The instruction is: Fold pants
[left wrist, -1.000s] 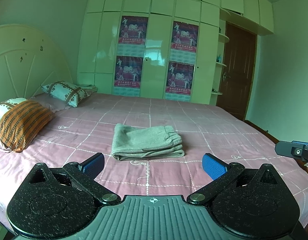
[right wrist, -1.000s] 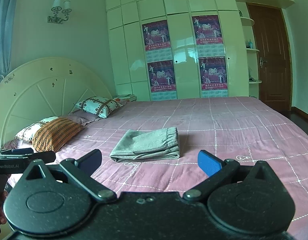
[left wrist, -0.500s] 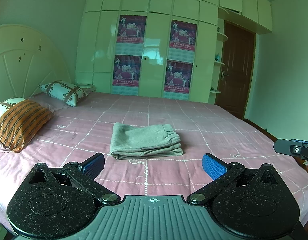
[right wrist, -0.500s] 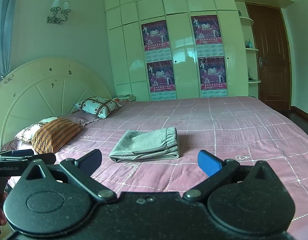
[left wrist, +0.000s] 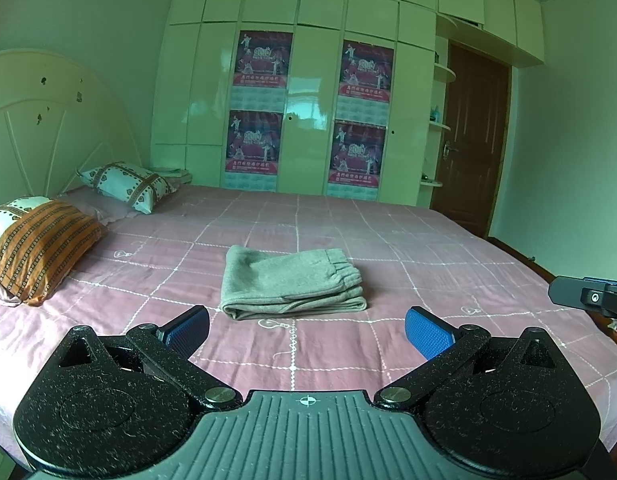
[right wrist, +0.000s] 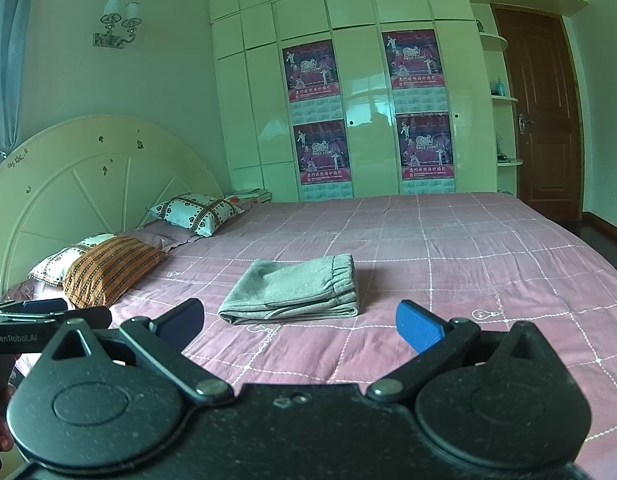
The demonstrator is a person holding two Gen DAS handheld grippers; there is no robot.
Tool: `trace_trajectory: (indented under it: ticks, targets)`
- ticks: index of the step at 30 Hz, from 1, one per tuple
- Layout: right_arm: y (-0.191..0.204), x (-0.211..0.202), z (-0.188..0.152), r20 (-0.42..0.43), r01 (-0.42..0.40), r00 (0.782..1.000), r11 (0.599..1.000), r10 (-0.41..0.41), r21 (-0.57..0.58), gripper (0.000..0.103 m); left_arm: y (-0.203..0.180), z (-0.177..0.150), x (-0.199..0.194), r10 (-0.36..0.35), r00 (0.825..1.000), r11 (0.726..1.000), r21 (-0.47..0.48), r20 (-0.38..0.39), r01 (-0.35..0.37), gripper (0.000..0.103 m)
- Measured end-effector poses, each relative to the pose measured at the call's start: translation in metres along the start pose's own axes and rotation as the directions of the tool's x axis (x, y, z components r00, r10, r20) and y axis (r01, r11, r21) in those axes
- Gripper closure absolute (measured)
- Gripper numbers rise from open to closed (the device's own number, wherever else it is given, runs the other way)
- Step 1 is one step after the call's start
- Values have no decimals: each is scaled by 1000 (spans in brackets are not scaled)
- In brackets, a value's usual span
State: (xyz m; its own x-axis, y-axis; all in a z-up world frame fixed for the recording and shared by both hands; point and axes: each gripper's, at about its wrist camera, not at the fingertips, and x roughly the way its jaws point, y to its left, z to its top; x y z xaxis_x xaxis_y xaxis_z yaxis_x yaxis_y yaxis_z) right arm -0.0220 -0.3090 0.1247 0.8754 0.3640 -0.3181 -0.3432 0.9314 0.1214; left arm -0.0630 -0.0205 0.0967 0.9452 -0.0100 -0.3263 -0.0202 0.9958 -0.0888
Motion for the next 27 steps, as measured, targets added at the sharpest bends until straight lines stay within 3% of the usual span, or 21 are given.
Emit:
trace_trajectory:
  ticks: [10,27]
  targets:
    - [0,0,0,0,0,1000,1000,0,0,6,-1,-1,-2,17,1000,1000,22,17,-17,0]
    - [0,1,-2,-5,4,1000,1000,-4,-3,6,5,-1,-7,-17,999,1000,8,50,17,0]
